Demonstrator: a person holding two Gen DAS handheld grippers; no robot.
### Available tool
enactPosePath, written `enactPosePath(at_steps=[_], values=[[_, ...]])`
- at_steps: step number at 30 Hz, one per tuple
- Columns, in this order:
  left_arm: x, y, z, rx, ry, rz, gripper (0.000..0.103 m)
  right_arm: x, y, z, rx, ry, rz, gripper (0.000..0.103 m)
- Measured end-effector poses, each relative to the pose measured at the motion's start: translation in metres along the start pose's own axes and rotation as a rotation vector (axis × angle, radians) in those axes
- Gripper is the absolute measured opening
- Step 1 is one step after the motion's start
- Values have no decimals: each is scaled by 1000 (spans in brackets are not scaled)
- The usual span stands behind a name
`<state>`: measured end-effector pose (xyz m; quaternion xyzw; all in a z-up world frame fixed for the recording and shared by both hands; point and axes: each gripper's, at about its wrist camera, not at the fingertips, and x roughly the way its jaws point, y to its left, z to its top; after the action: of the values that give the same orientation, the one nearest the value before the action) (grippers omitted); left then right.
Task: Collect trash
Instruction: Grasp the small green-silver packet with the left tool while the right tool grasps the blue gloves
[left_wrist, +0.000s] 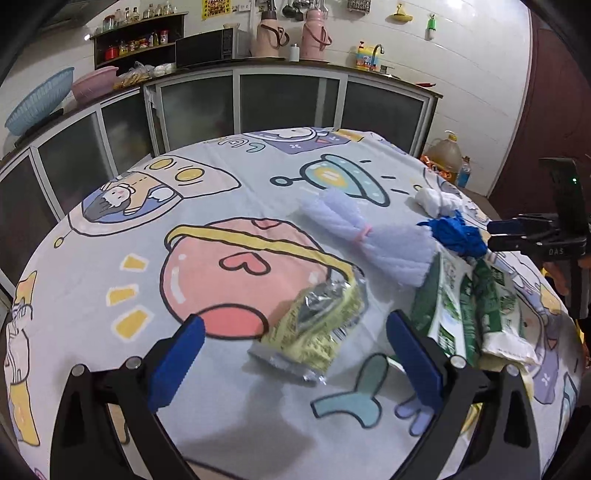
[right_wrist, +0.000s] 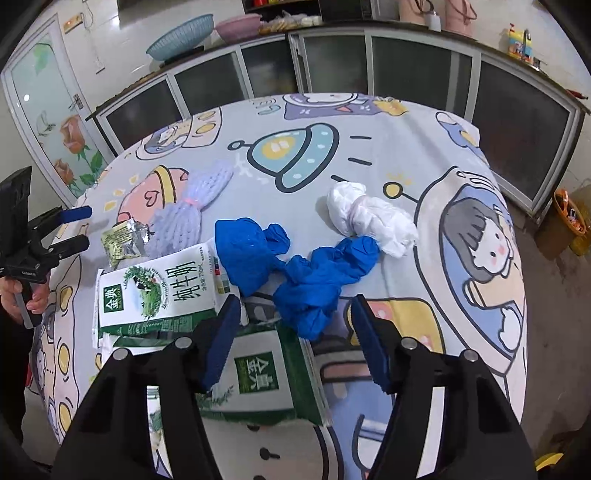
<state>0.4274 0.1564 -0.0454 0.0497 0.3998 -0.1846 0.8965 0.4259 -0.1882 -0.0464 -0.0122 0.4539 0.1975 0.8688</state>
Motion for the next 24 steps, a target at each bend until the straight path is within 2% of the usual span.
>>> enactPosePath(at_steps=[4, 8, 12, 15, 16, 17, 18, 20, 24], values=[[15, 1, 3, -21, 27, -75, 95, 13, -4, 5, 23, 33, 6, 56], [25, -11, 4, 10, 42, -98, 95, 21, -5, 7, 27, 59, 8, 54], [38, -22, 6, 55, 65, -91, 95, 29, -5, 7, 24, 80, 10, 50], [50, -24, 7, 53, 103, -84, 72, 34, -6, 7, 29, 94, 6, 39], [54, -24, 7, 54, 113, -73, 53, 35, -5, 7, 29, 100, 13, 30], [58, -25, 7, 57, 131, -62, 43, 36, -5, 7, 28, 104, 17, 23], [60, -27, 6, 61, 132, -69, 41, 37, -5, 7, 24, 105, 18, 20], [60, -29, 6, 70, 131, -72, 25, 35, -4, 7, 24, 94, 15, 13], [53, -22, 8, 17, 114, -89, 22, 24, -6, 6, 36, 74, 35, 10]])
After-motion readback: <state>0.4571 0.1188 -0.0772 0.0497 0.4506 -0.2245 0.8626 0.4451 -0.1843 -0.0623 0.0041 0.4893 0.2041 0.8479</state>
